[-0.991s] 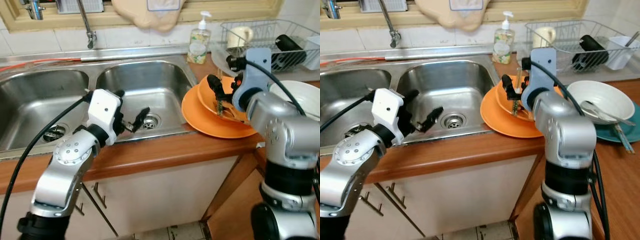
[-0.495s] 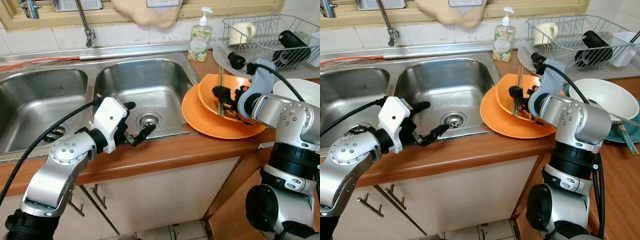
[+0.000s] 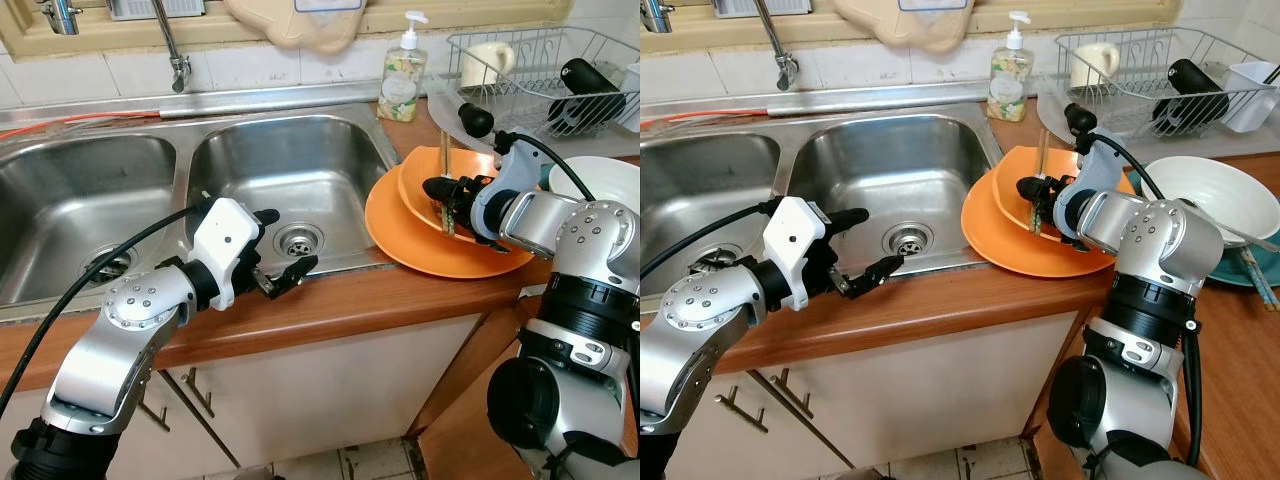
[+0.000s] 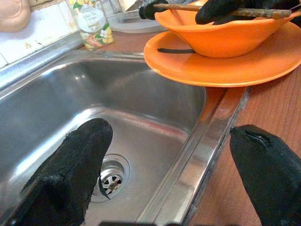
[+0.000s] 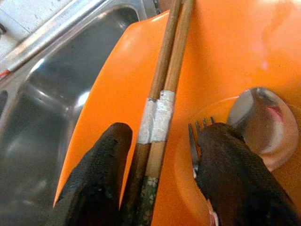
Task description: Kitchen organization
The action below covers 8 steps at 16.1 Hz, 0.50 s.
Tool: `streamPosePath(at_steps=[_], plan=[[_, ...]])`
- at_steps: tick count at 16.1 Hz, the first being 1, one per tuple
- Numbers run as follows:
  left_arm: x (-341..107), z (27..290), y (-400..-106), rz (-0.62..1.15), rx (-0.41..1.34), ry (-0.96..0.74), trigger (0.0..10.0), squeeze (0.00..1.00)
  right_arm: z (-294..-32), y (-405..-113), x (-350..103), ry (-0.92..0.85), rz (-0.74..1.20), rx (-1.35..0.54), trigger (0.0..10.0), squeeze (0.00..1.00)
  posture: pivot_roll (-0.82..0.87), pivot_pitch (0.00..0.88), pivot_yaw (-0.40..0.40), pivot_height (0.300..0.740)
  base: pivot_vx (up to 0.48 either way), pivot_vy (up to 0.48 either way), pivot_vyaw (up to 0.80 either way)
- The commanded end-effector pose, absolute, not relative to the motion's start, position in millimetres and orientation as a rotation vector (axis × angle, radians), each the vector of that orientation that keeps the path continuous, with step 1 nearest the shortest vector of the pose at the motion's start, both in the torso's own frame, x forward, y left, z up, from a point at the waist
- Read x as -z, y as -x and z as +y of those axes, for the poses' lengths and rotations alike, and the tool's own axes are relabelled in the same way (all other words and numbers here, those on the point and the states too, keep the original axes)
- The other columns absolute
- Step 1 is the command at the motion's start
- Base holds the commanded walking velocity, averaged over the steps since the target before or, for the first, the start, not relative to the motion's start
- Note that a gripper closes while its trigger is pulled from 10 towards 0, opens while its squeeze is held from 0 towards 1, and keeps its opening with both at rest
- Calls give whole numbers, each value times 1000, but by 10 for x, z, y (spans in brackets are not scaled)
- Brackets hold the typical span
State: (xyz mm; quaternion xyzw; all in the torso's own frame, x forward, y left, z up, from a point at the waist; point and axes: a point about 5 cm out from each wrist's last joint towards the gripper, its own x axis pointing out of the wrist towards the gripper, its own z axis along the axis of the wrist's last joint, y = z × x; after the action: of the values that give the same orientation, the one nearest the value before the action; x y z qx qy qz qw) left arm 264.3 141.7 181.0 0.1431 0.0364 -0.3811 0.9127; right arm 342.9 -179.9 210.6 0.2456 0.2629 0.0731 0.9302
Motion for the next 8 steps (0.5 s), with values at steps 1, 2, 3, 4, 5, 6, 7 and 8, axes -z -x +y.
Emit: streamPosePath(at_steps=[1,2,3,4,5,6,7,8], plan=[[-1860,1405,-2643,65,796,-299,10000,0,-1782,-3456,-2195,-511,509,-175,0,0,-100,0,41,740,0,0,0],[-1862,1403,-2644,64,796,-297,10000,0,-1787,-3465,-2200,-519,508,-174,0,0,-99,0,39,740,0,0,0],[-1864,1400,-2645,62,797,-295,10000,0,-1797,-3473,-2206,-521,505,-172,0,0,-99,0,40,740,0,0,0],[-1874,1398,-2653,55,794,-288,10000,0,-1828,-3491,-2223,-536,499,-168,0,0,-98,0,37,740,0,0,0],[-1876,1400,-2659,52,790,-286,10000,0,-1848,-3503,-2229,-549,497,-166,0,0,-97,0,38,740,0,0,0],[-1877,1395,-2658,52,793,-283,10000,0,-1858,-3511,-2232,-552,495,-165,0,0,-101,0,39,740,0,0,0],[-1880,1390,-2656,50,796,-280,10000,0,-1861,-3515,-2237,-557,495,-167,0,0,-102,0,39,740,0,0,0],[-1882,1391,-2659,49,796,-279,10000,0,-1863,-3519,-2241,-559,495,-168,0,0,-101,0,38,740,0,0,0]])
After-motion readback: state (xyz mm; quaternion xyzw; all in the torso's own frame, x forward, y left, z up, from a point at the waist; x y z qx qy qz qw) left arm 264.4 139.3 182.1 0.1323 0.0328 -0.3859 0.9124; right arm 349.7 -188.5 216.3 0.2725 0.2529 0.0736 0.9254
